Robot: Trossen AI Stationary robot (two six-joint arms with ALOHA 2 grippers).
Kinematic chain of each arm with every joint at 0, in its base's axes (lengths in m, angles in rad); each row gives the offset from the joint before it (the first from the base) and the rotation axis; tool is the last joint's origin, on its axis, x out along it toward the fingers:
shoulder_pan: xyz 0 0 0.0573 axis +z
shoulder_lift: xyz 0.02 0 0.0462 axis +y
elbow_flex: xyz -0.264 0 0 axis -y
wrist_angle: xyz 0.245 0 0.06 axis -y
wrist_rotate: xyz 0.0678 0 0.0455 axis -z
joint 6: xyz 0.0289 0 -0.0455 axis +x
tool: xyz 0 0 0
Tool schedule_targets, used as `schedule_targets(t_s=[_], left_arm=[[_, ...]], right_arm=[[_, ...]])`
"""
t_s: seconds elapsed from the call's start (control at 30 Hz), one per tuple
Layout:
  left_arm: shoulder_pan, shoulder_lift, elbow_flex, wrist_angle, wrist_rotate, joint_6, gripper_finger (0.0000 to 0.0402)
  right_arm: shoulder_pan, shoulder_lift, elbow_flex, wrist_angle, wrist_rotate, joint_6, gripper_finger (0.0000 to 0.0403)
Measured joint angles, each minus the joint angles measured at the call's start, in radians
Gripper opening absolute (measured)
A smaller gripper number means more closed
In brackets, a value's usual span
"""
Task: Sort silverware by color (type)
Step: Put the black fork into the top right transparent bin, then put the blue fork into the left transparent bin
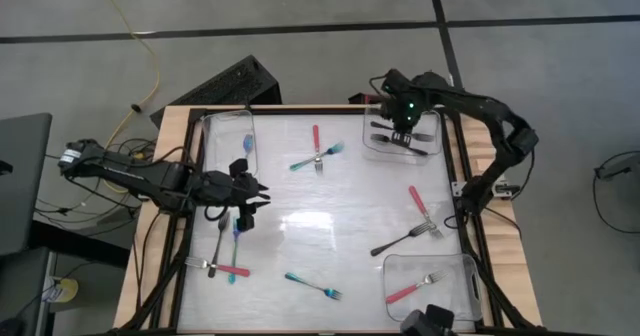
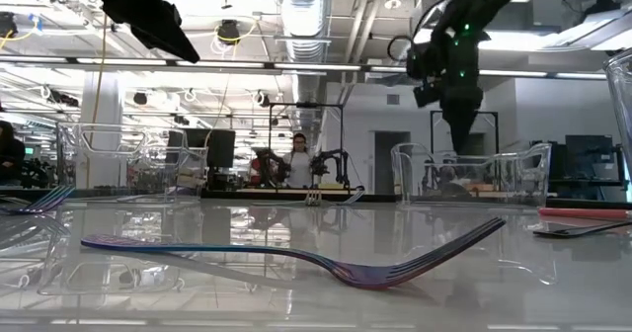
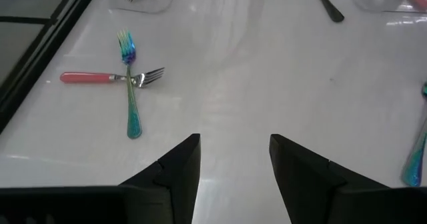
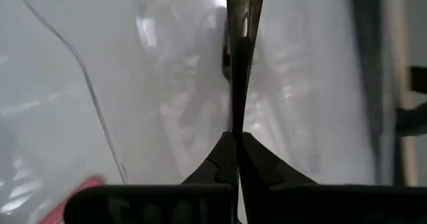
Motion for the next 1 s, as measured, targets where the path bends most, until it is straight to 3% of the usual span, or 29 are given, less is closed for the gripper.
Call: schedule_targets(t_s=[0.23,0.77,1.0], left_arm=[[-0.014,0.0,0.0,-0.001,-0.008,-0.012,0.0165],[-0.014,0.0,0.0,-0.057,0.033,-0.054,0.0165],[-0.014,0.0,0.001,-0.159,0.159,-0.119,0.0165]], right_arm=[[-0.014,0.053,-0.03,-0.001,0.003,0.006,0.0033],[-0.004,0.077,-0.004,-0.045,0.004,0.082,0.0107],[0.036,0.077,0.109,-0.195,0.003,0.207,0.0122]])
